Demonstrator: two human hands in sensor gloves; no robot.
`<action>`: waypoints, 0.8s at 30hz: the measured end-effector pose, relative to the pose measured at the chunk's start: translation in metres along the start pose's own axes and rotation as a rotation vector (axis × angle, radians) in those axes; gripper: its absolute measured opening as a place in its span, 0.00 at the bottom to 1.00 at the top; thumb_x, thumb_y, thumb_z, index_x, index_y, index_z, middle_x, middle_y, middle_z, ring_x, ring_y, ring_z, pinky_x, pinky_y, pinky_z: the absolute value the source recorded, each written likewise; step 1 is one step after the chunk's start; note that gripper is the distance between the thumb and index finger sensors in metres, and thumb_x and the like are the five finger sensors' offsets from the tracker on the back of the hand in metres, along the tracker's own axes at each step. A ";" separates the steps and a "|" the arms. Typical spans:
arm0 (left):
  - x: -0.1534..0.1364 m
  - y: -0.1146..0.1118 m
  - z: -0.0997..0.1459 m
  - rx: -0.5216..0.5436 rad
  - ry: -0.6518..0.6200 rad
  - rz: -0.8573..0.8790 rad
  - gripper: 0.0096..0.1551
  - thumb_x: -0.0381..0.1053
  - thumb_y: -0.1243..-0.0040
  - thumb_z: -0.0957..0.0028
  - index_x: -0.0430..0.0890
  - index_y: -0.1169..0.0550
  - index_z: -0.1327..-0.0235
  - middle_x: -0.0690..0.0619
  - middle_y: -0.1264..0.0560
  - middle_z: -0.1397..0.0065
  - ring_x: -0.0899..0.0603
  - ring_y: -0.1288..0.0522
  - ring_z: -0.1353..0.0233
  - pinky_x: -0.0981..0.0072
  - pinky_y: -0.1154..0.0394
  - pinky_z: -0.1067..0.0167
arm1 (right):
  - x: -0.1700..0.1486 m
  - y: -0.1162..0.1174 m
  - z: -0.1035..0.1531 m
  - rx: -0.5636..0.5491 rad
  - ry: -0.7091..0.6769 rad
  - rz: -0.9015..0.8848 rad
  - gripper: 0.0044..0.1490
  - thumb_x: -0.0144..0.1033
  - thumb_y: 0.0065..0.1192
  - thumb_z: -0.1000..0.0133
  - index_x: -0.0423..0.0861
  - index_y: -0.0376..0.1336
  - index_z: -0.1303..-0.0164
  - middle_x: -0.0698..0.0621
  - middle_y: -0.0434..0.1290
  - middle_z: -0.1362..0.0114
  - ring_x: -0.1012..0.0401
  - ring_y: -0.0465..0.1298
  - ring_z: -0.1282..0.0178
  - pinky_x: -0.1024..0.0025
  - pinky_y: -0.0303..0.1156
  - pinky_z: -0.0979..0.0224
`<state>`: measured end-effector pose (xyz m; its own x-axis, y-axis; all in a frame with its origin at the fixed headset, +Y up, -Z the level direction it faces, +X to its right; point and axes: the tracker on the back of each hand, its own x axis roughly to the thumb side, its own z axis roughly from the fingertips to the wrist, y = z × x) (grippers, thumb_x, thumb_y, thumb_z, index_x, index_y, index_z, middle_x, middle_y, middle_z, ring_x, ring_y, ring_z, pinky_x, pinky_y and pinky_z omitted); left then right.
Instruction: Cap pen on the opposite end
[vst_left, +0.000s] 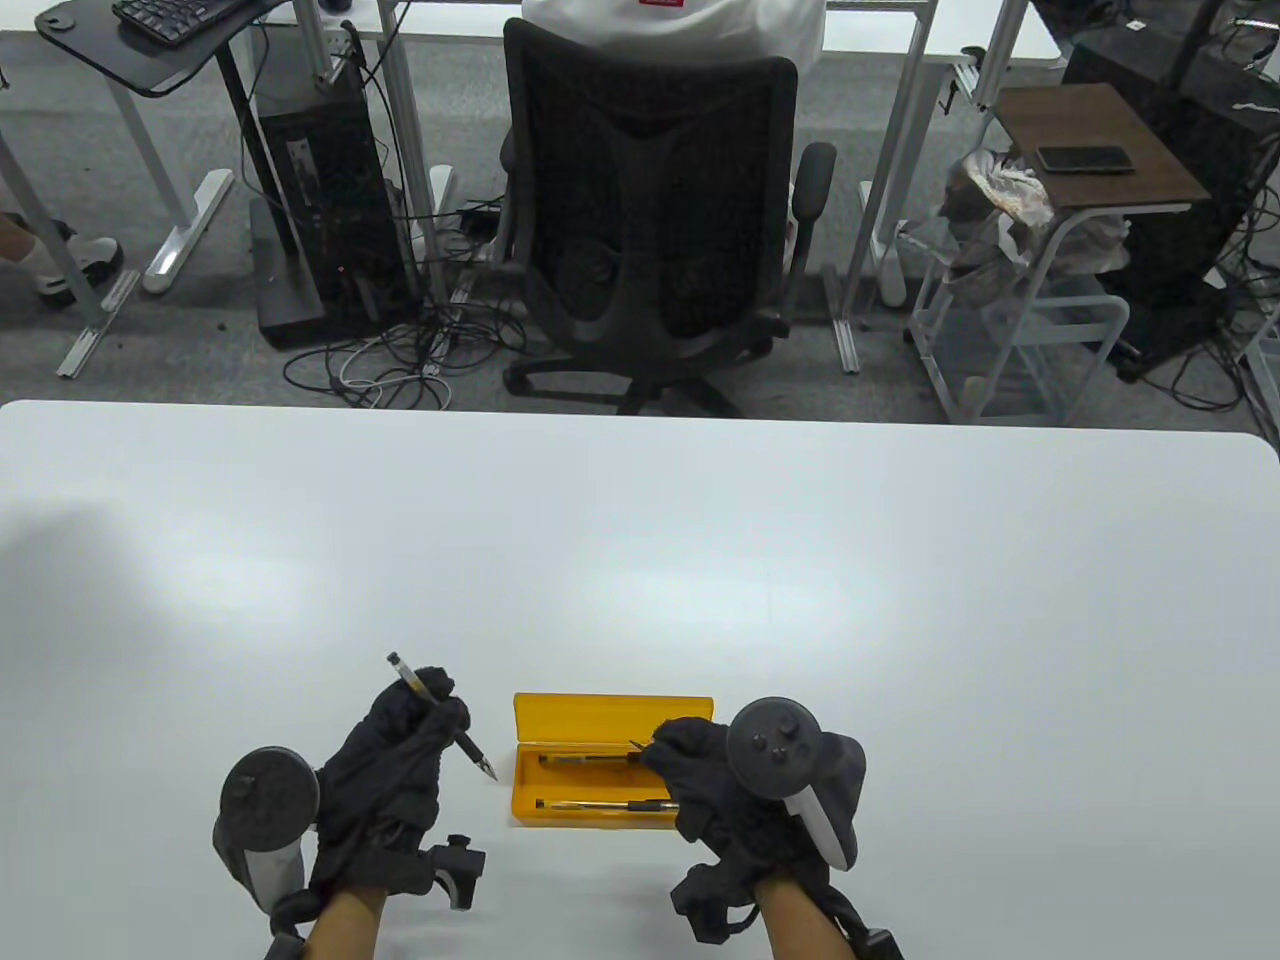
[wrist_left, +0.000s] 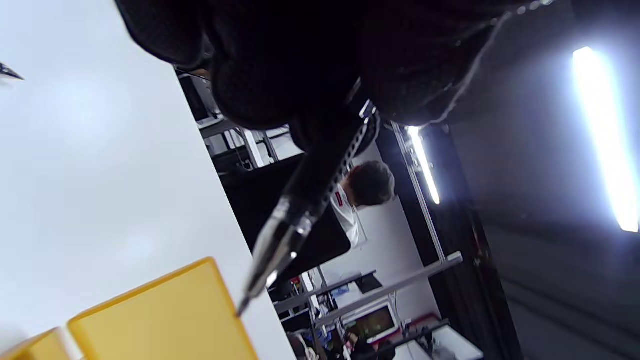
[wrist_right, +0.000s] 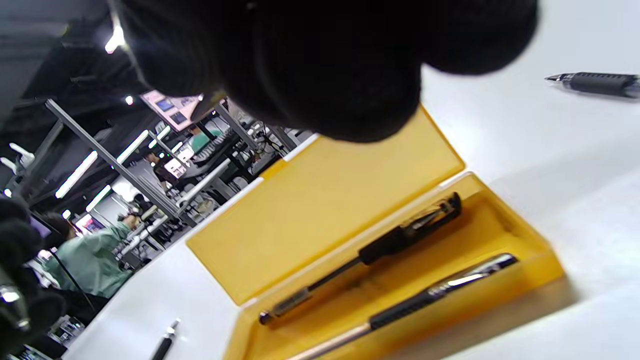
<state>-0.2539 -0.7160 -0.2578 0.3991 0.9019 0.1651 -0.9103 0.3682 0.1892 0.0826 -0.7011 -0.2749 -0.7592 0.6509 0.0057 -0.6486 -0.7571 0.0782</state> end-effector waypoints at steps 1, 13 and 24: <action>0.002 -0.001 0.000 -0.006 -0.013 -0.021 0.30 0.49 0.29 0.46 0.37 0.23 0.34 0.43 0.15 0.44 0.39 0.21 0.45 0.33 0.38 0.30 | 0.000 0.001 0.000 0.011 -0.003 -0.011 0.29 0.44 0.65 0.53 0.46 0.76 0.45 0.49 0.84 0.56 0.60 0.84 0.66 0.64 0.80 0.58; 0.031 -0.023 0.007 -0.172 -0.312 -0.566 0.28 0.48 0.33 0.47 0.40 0.19 0.35 0.42 0.16 0.44 0.36 0.25 0.41 0.27 0.42 0.30 | 0.007 0.008 0.002 0.039 -0.068 0.028 0.29 0.37 0.61 0.51 0.49 0.72 0.39 0.48 0.81 0.48 0.57 0.83 0.57 0.60 0.79 0.51; 0.044 -0.046 0.013 -0.275 -0.438 -0.772 0.26 0.48 0.36 0.47 0.44 0.19 0.35 0.44 0.18 0.42 0.35 0.27 0.38 0.26 0.45 0.29 | 0.013 0.013 0.004 0.045 -0.131 0.023 0.28 0.38 0.61 0.51 0.49 0.73 0.40 0.48 0.82 0.48 0.58 0.83 0.58 0.61 0.79 0.51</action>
<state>-0.1930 -0.6966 -0.2464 0.8604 0.2391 0.4501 -0.3464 0.9221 0.1724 0.0642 -0.7021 -0.2699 -0.7580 0.6374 0.1383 -0.6259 -0.7705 0.1207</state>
